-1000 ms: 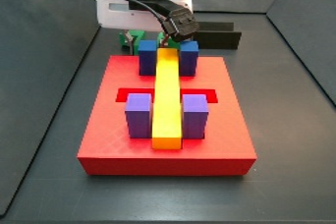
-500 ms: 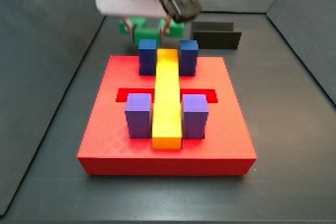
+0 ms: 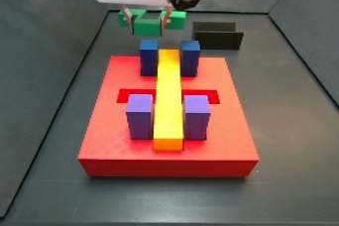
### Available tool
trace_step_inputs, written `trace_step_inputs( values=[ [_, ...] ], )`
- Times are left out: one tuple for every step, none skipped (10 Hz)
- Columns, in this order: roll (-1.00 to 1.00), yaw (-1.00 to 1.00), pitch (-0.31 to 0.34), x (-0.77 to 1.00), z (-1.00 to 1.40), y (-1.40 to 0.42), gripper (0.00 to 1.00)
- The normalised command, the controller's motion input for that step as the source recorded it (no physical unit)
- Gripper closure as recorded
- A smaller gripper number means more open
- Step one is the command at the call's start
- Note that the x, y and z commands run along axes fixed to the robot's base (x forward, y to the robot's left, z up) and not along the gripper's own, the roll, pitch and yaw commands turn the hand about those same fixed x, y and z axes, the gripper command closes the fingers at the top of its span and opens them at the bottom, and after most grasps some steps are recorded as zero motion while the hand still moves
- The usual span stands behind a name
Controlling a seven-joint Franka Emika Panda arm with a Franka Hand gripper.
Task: Pick up the green object. Move up. Place the green object on the fixture. Regrasp the green object. Move to above the board. Insert the green object.
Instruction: Place the green object on the fixture.
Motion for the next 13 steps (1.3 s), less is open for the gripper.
trace_step_inputs(
  values=[
    [-0.63, 0.05, 0.12, 0.18, 0.89, 0.0, 1.0],
    [-0.47, 0.23, 0.343, 0.3, 0.58, 0.0, 1.0],
    [-0.4, 0.29, 0.389, 0.39, 0.54, 0.0, 1.0],
    [-0.45, 0.24, 0.383, 0.5, 0.44, 0.0, 1.0],
    [-0.47, 0.24, 0.391, 0.5, 0.37, 0.02, 1.0],
    [-0.48, 0.05, 0.42, 0.67, 0.23, 0.17, 1.0],
    [-0.49, -0.01, 0.337, 0.83, 0.07, 0.24, 1.0],
    [-0.55, -0.01, 0.217, 0.84, 0.0, 0.28, 1.0],
    [-0.69, -0.11, 0.0, 0.88, 0.0, 0.22, 1.0],
    [-0.78, -0.13, 0.0, 0.85, 0.0, 0.22, 1.0],
    [-0.83, -0.12, -0.037, 0.81, 0.0, 0.25, 1.0],
    [-0.92, -0.08, -0.123, 0.75, 0.0, 0.29, 1.0],
    [-0.97, -0.04, -0.209, 0.71, 0.0, 0.32, 1.0]
  ],
)
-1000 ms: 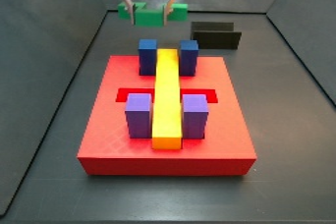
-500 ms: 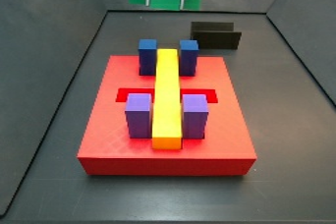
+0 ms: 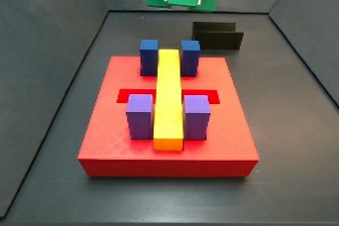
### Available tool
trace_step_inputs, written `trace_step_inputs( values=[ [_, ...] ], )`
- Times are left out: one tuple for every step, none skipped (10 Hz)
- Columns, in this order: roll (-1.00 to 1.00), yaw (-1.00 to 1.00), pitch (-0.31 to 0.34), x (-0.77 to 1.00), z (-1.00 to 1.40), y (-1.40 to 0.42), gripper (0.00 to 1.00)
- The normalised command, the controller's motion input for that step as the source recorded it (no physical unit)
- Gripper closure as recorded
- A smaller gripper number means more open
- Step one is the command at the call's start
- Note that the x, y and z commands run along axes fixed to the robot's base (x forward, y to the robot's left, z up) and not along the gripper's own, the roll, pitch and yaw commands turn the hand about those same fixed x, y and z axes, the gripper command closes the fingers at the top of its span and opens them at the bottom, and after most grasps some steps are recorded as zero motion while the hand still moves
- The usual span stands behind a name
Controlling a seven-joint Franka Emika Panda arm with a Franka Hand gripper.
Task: Pick up the green object. Move up. Place the green object on the fixture. Regrasp the green object. Move to above the board. Insert the green object.
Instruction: Place the green object on the fixture.
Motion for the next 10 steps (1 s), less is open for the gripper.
trace_step_inputs(
  values=[
    [-1.0, -0.02, -0.246, 0.68, 0.0, 0.34, 1.0],
    [-1.0, -0.02, -0.231, 0.68, 0.0, 0.34, 1.0],
    [-1.0, -0.02, -0.22, 0.68, 0.0, 0.33, 1.0],
    [-1.0, -0.03, -0.177, 0.69, 0.0, 0.33, 1.0],
    [-0.99, -0.02, -0.14, 0.69, 0.0, 0.33, 1.0],
    [-0.97, -0.01, -0.054, 0.7, 0.0, 0.34, 1.0],
    [-0.95, 0.0, -0.02, 0.71, 0.0, 0.34, 1.0],
    [-0.93, -0.01, 0.0, 0.72, 0.0, 0.33, 1.0],
    [-0.49, 0.0, 0.0, 0.64, 0.0, 0.01, 1.0],
    [-0.09, 0.0, 0.086, 0.7, -0.12, -0.03, 1.0]
  ],
)
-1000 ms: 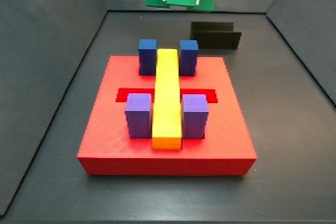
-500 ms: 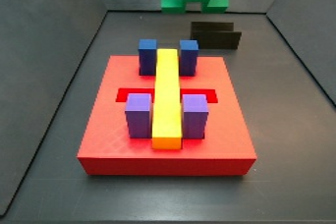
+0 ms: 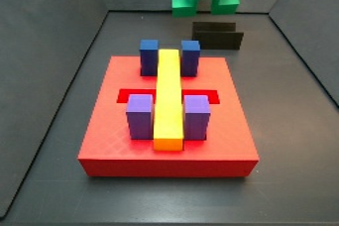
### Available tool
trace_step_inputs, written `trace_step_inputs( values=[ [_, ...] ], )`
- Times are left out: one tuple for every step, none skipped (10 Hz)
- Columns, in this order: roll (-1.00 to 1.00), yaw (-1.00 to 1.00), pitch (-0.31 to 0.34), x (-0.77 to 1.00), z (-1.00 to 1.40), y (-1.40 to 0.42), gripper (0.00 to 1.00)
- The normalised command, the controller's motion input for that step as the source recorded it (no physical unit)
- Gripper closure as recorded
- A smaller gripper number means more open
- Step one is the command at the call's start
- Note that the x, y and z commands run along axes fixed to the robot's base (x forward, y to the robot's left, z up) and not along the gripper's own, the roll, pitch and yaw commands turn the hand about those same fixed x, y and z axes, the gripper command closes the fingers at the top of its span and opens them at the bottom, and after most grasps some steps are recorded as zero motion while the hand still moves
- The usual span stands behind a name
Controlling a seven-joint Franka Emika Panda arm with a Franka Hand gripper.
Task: Pick up the green object. Move up. Place the green object on the fixture. Regrasp the green object. Move to above the board. Insert the green object.
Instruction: Place the green object on the fixture.
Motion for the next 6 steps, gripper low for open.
trace_step_inputs(
  values=[
    [0.4, 0.0, 0.309, 0.68, -0.19, -0.31, 1.0],
    [0.58, 0.0, 0.334, 0.6, -0.14, -0.38, 1.0],
    [0.71, 0.0, 0.417, 0.59, -0.16, -0.34, 1.0],
    [0.62, 0.02, 0.263, 0.39, -0.32, -0.34, 1.0],
    [0.33, 0.15, 0.189, 0.15, -0.25, -0.01, 1.0],
    [0.2, 0.03, 0.126, 0.13, -0.21, 0.0, 1.0]
  ],
)
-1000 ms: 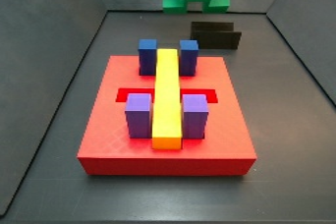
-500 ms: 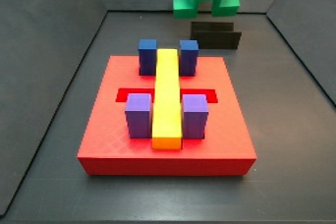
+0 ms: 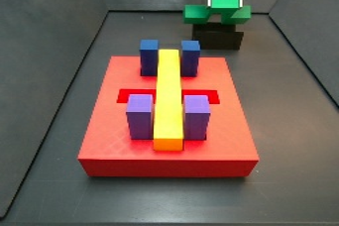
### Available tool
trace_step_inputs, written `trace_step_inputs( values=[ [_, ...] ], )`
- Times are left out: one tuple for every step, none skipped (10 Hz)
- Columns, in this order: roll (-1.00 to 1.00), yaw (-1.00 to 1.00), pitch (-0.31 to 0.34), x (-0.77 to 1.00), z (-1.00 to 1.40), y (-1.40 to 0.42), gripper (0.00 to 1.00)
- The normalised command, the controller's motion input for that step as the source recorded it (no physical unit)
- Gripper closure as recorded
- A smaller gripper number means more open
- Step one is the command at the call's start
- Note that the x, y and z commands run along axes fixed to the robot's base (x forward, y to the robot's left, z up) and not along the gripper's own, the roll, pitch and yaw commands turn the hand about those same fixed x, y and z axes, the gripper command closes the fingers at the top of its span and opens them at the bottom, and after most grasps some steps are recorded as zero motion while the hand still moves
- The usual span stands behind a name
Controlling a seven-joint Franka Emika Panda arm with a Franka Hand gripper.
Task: Pick up the green object. Move up. Place the green object on the fixture. Regrasp the green object. Move to above the board. Insert the green object.
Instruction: Place the green object on the fixture.
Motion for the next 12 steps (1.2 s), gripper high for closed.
trace_step_inputs(
  values=[
    [0.12, 0.0, 0.103, 0.12, -0.24, 0.02, 1.0],
    [0.07, 0.0, 0.06, 0.12, -0.25, 0.09, 1.0],
    [0.07, 0.0, 0.074, 0.13, -0.22, 0.1, 1.0],
    [0.05, 0.0, 0.063, 0.09, -0.24, 0.07, 1.0],
    [0.03, 0.0, 0.046, 0.06, -0.26, 0.02, 1.0],
    [0.0, 0.0, 0.043, 0.03, -0.24, 0.0, 1.0],
    [-0.21, 0.0, 0.143, 0.0, -0.23, 0.0, 1.0],
    [-0.23, 0.0, 0.237, 0.01, -0.23, 0.0, 1.0],
    [-0.17, 0.0, 0.249, 0.01, -0.24, 0.0, 1.0],
    [-0.14, 0.0, 0.26, 0.03, -0.22, 0.0, 1.0],
    [-0.09, 0.0, 0.186, 0.0, -0.23, 0.0, 1.0],
    [0.0, 0.0, 0.0, 0.0, 0.0, 0.0, 0.0]
  ],
)
